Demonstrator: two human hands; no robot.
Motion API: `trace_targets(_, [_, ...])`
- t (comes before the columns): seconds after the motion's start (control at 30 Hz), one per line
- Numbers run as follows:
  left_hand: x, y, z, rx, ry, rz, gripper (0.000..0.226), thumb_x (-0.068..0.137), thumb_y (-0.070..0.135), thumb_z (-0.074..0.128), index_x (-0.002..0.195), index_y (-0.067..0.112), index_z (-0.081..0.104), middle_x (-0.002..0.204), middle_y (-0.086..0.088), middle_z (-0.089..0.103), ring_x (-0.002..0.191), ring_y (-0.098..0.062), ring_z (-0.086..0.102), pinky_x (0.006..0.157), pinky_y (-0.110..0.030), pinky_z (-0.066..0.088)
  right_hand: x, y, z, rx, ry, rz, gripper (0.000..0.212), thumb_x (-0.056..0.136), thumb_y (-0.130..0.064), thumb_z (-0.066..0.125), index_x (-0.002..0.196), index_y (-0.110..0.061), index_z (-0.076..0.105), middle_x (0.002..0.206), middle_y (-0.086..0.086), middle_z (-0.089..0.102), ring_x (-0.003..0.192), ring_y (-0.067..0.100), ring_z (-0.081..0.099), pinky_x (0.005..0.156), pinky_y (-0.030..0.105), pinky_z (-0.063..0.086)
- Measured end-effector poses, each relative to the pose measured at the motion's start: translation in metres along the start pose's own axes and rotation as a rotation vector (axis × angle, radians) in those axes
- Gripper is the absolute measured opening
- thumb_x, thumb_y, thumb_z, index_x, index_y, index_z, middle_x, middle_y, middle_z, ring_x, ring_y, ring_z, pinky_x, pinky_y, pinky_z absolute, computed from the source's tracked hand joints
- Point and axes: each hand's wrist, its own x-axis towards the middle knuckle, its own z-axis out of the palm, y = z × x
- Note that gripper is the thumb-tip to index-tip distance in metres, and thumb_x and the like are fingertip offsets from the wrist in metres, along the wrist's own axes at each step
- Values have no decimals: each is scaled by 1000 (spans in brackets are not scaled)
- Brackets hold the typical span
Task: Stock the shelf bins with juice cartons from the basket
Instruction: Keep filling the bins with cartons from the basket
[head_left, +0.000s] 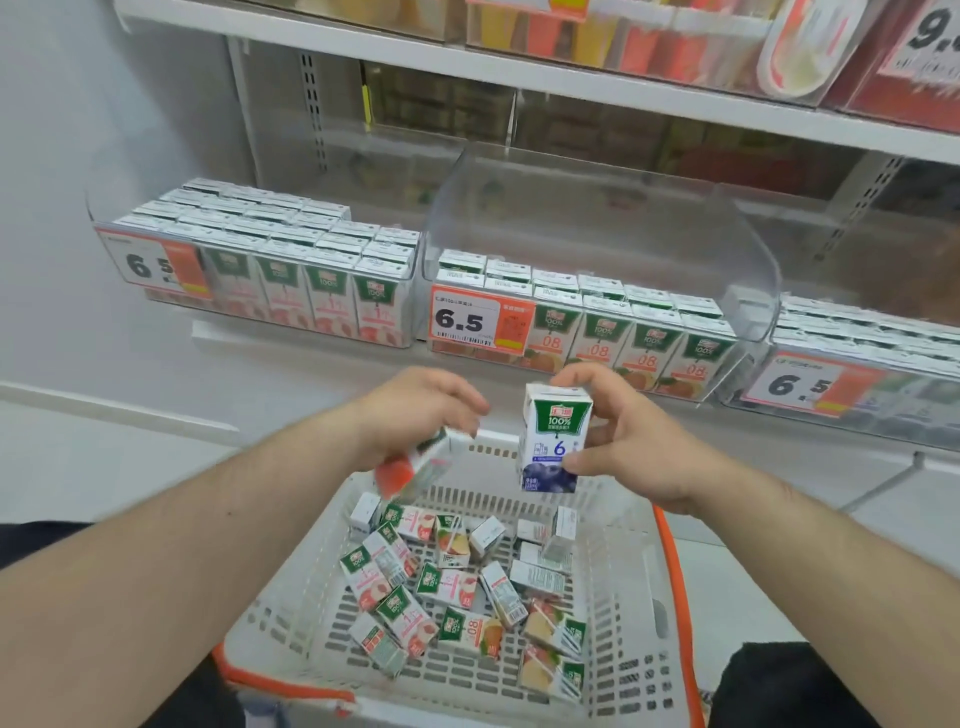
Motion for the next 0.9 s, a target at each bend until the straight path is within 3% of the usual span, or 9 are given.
trace_targets(0.2, [-13, 5, 16, 302, -180, 153, 40, 76, 38, 80, 111, 35, 60, 104, 12, 64, 83, 4, 61, 74, -16, 46, -5, -9, 5, -106, 41, -113, 65, 79, 18, 65, 101, -41, 50, 115, 6, 60, 95, 16, 69, 69, 30, 58])
trace_targets(0.27, [-14, 7, 23, 361, -95, 222, 41, 74, 43, 81, 109, 41, 60, 105, 17, 66, 92, 1, 63, 84, -21, 49, -5, -13, 10, -108, 63, -156, 66, 78, 18, 66, 99, -43, 50, 116, 7, 56, 92, 12, 69, 67, 28, 58])
trace_targets(0.33, [-15, 10, 29, 320, 39, 276, 33, 75, 44, 79, 103, 47, 62, 101, 22, 68, 92, -1, 66, 83, -23, 52, -5, -15, 16, -86, 104, -210, 67, 79, 18, 66, 99, -44, 51, 114, 4, 55, 92, 11, 68, 68, 26, 58])
trace_targets(0.47, [-15, 12, 36, 251, 204, 354, 38, 79, 39, 76, 116, 44, 65, 103, 28, 63, 95, 6, 60, 68, -25, 57, -7, -17, 14, -189, 215, -273, 87, 79, 5, 73, 114, -67, 41, 103, -29, 55, 112, 3, 59, 96, 25, 50])
trace_targets(0.53, [-15, 13, 39, 255, 235, 368, 44, 79, 41, 76, 121, 44, 63, 112, 25, 61, 90, 2, 61, 63, -27, 58, -12, -18, 9, -236, 249, -287, 95, 75, -8, 78, 124, -72, 28, 107, -33, 53, 118, 0, 54, 102, 25, 43])
trace_targets(0.6, [-13, 15, 42, 343, 286, 387, 46, 78, 46, 75, 122, 46, 61, 118, 20, 62, 80, 0, 59, 70, -26, 55, -19, -19, 6, -246, 328, -322, 88, 68, -24, 78, 130, -65, 30, 115, -28, 54, 118, 0, 54, 101, 24, 43])
trace_targets(0.67, [-9, 20, 47, 447, 336, 415, 47, 77, 51, 72, 122, 46, 61, 117, 19, 63, 88, 1, 56, 75, -22, 47, -26, -20, 4, -252, 444, -352, 79, 65, -35, 77, 133, -51, 40, 116, -21, 58, 112, -2, 58, 95, 18, 44])
trace_targets(0.77, [-4, 34, 58, 509, 368, 440, 57, 69, 66, 55, 122, 45, 61, 112, 17, 65, 102, -7, 56, 81, -31, 48, -34, -19, 0, -333, 622, -393, 72, 63, -45, 76, 131, -37, 52, 113, -20, 59, 104, -9, 56, 87, 7, 42])
trace_targets(0.9, [4, 61, 84, 496, 344, 481, 50, 67, 57, 44, 113, 46, 63, 102, 17, 65, 99, -8, 54, 80, -32, 47, -44, -19, -17, -453, 713, -367, 74, 63, -62, 61, 133, -37, 53, 114, -27, 50, 109, -6, 50, 91, 15, 42])
